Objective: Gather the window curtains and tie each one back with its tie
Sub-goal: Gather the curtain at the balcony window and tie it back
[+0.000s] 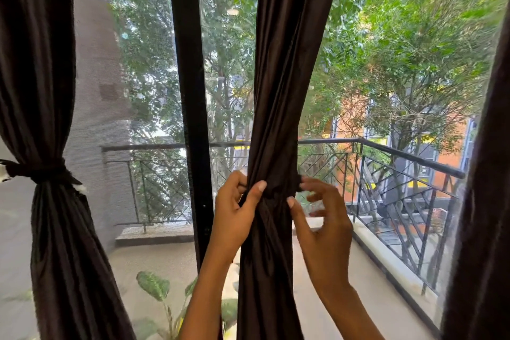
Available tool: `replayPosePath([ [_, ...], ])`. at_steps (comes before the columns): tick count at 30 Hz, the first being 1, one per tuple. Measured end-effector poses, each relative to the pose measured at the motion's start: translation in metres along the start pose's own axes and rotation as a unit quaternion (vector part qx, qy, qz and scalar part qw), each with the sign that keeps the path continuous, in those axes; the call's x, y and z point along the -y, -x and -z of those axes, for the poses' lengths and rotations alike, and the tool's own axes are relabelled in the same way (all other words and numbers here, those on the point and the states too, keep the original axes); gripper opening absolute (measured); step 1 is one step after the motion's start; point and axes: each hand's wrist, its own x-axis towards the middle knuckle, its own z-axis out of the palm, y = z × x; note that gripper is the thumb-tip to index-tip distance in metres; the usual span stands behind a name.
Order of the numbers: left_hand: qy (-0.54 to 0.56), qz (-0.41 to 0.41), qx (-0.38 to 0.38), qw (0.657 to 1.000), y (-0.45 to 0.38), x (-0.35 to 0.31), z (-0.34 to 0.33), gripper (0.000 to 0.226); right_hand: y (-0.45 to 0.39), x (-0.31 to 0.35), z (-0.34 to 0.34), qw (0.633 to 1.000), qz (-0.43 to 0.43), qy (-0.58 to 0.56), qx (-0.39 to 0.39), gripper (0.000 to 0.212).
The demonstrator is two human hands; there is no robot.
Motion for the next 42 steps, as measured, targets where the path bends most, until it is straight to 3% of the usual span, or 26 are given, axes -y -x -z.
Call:
replayPosePath([
  [4,0.078,0.043,0.045,0.995,0.000,0.002,0.003,0.021,-0.024,-0.011,0.011,0.993,-0.038,0.015,0.113,0.050],
  [7,0.074,0.052,0.048,0.995,-0.001,-0.003,0.001,0.018,-0.040,-0.015,0.023,0.985,-0.001,0.047,0.164,0.035],
  [11,-0.130,-0.019,-0.056,0.990,0.001,-0.009,-0.011,0.027,-0.042,-0.003,0.035,0.979,0.069,0.172,0.089,0.024],
  [13,-0.231,-0.062,-0.092,0.967,0.005,-0.017,-0.019,0.023,-0.039,0.008,0.035,0.988,0.060,0.106,0.099,0.016],
  [15,-0.289,-0.090,-0.084,0.949,0.008,-0.025,-0.024,0.020,-0.042,0.013,0.030,0.986,0.018,-0.025,0.161,0.006],
  [18,-0.308,-0.080,-0.036,0.947,0.011,-0.040,-0.020,0.027,-0.047,0.010,0.024,0.966,-0.045,-0.115,0.226,0.029],
  [22,-0.162,0.027,-0.003,0.986,0.015,-0.055,-0.009,0.045,-0.041,0.001,0.021,0.956,-0.053,-0.135,0.255,0.055],
  [24,-0.117,0.067,-0.004,0.991,0.017,-0.058,-0.007,0.037,-0.037,0.000,0.021,0.957,-0.020,-0.116,0.267,0.064],
  [27,-0.149,0.073,-0.021,0.986,0.013,-0.065,-0.002,0.018,-0.029,-0.004,0.019,0.959,0.031,-0.069,0.272,0.075],
  [32,-0.263,0.068,-0.022,0.962,-0.005,-0.074,-0.001,0.014,-0.017,-0.006,0.008,0.960,0.115,0.026,0.255,0.095],
  [35,-0.255,0.084,-0.030,0.963,-0.009,-0.073,-0.003,0.011,-0.009,-0.007,0.001,0.963,0.147,0.058,0.218,0.105],
  [38,-0.215,0.108,-0.048,0.969,-0.008,-0.065,-0.004,0.012,0.002,-0.008,-0.008,0.976,0.116,0.058,0.176,0.094],
  [42,-0.187,0.110,-0.060,0.974,-0.007,-0.053,-0.007,0.012,0.007,-0.008,-0.018,0.986,0.129,0.046,0.094,0.035],
])
